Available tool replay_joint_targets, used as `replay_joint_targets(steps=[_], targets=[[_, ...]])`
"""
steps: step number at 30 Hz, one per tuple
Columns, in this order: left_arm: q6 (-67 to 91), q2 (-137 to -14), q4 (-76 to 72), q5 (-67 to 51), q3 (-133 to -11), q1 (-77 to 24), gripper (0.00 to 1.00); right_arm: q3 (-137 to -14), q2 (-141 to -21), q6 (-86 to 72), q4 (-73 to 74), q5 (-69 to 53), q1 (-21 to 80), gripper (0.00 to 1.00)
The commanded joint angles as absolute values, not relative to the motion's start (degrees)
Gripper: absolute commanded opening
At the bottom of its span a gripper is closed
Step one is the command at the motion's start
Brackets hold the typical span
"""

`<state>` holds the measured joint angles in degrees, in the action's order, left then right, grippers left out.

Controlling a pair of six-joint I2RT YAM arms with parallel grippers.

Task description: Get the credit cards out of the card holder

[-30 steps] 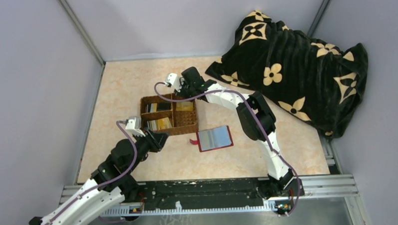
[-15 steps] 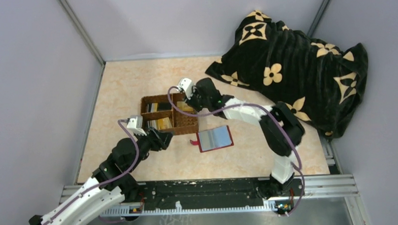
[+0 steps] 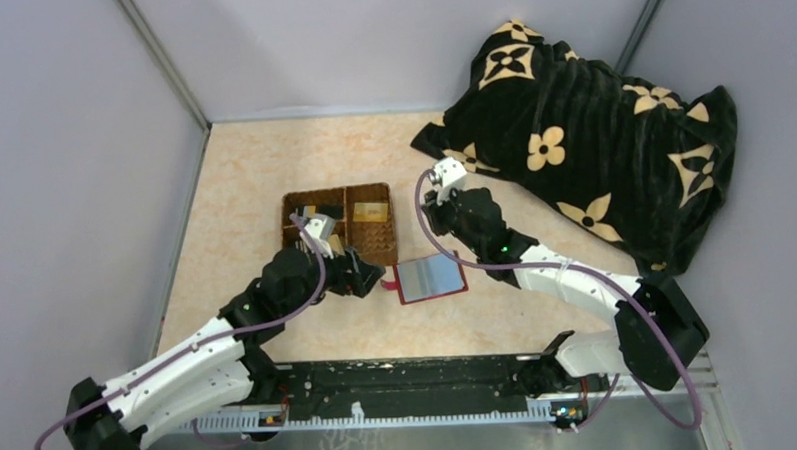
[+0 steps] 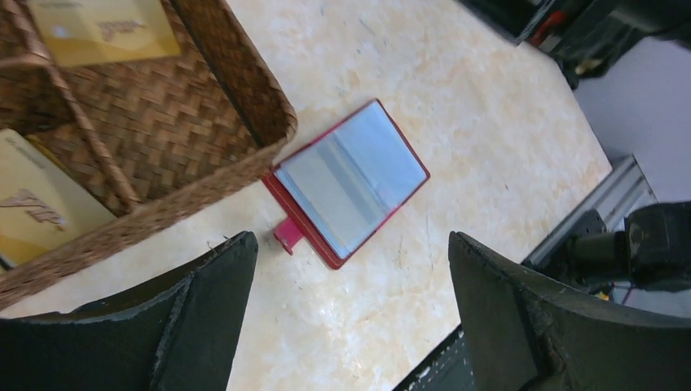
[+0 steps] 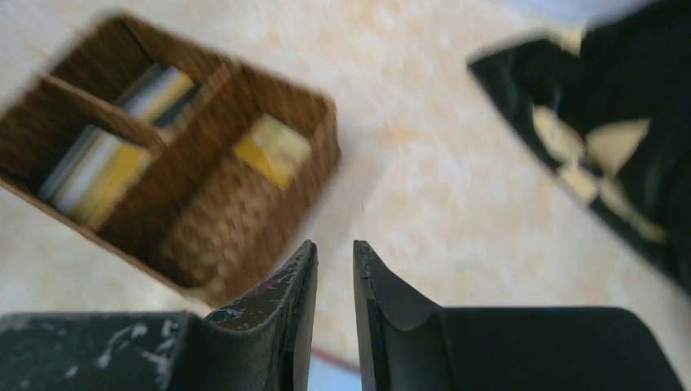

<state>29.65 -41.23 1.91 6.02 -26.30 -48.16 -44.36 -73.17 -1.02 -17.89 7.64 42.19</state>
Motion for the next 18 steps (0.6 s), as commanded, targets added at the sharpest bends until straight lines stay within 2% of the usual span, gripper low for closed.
replay_joint_targets(steps=[1, 6, 12, 13, 14, 16, 17, 18], targets=[[29.9, -45.0, -5.1, -0.2, -26.8, -49.0, 0.92, -37.3, -68.4, -9.6, -11.0, 10.8, 41.0, 0.26], [33.8, -48.1, -7.0, -0.2, -25.0, -49.7, 0.92, -34.2, -65.9, -10.8, -4.7, 10.2, 41.0, 0.45], [35.6, -52.9, -11.7, -2.1, -21.2, -50.2, 0.91, -33.2, -67.9, -12.1, -3.7, 10.2, 41.0, 0.44], [35.8, -54.1, -12.4, -2.2, -20.4, -50.3, 0.91, -33.5, -68.8, -12.4, -4.1, 10.4, 41.0, 0.41], [36.0, -55.1, -13.5, -2.2, -19.6, -50.5, 0.91, -33.8, -69.6, -12.6, -4.4, 10.5, 41.1, 0.33], [36.9, -57.4, -16.4, -1.7, -17.4, -51.2, 0.90, -35.8, -72.1, -12.5, -3.9, 10.5, 41.0, 0.07], [37.4, -58.5, -18.1, -1.4, -16.2, -51.6, 0.90, -37.0, -73.2, -12.4, -3.2, 10.4, 41.0, 0.00], [38.0, -59.5, -19.2, -0.9, -15.3, -52.1, 0.90, -38.1, -74.3, -12.3, -2.3, 10.0, 41.0, 0.00]])
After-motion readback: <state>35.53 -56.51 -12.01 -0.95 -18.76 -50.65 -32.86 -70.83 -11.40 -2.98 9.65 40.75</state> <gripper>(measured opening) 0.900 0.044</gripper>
